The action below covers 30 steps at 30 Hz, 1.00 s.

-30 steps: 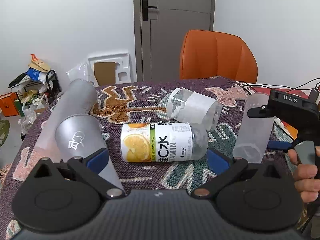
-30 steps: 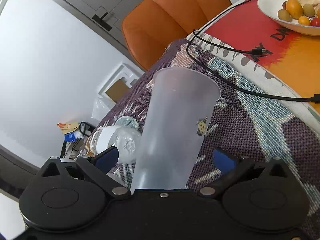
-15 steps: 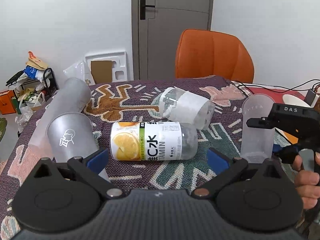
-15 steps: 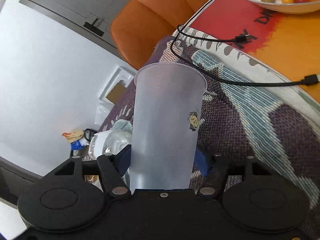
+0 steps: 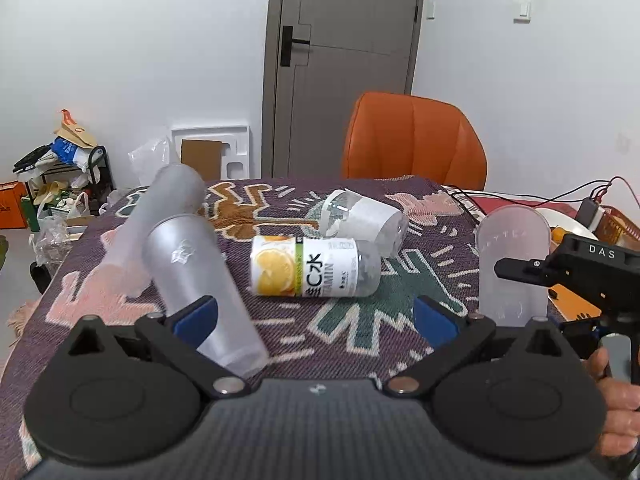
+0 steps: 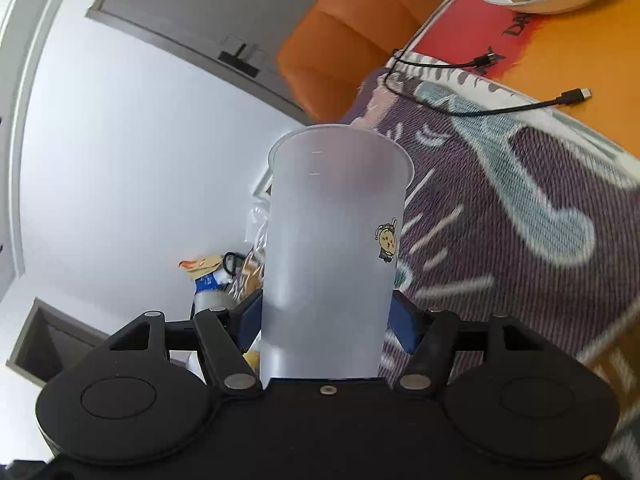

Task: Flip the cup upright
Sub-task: 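Lift the frosted cup with the right gripper and rotate it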

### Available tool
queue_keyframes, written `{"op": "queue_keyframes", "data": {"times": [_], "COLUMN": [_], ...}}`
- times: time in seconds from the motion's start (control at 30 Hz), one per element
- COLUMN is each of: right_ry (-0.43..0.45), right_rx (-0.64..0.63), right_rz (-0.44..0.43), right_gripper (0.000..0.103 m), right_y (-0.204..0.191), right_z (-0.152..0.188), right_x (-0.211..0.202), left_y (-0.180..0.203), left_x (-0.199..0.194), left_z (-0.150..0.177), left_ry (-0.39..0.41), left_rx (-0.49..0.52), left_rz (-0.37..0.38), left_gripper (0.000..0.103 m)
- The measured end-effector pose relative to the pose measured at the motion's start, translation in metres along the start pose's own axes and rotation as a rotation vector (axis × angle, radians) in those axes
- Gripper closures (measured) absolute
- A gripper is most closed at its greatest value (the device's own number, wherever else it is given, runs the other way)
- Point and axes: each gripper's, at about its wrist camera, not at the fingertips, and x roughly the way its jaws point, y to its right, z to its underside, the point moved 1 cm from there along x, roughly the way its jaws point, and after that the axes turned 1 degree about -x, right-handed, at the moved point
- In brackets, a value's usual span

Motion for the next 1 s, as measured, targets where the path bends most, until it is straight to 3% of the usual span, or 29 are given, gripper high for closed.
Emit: {"op": "queue_keyframes", "data": {"times": [0.53,1.0], "right_ry": [-0.127,-0.22], "right_rx": [-0.058,0.033], "right_rz": [-0.097,-0.045], "right_gripper": [0.04,0.04], "right_y": [-0.045,-0.05], "right_z": [0.086,0.144], "right_x": [-0.025,-0.023], "left_y": [-0.058,-0.094], "left_x": [-0.081,-0.106], "left_z": [0.038,0.083], "left_ry": [0.071,0.035], "left_rx": [-0.065,-0.147], "left_rz": [-0.035,-0.088], "left_gripper": [0.0,0.0]}}
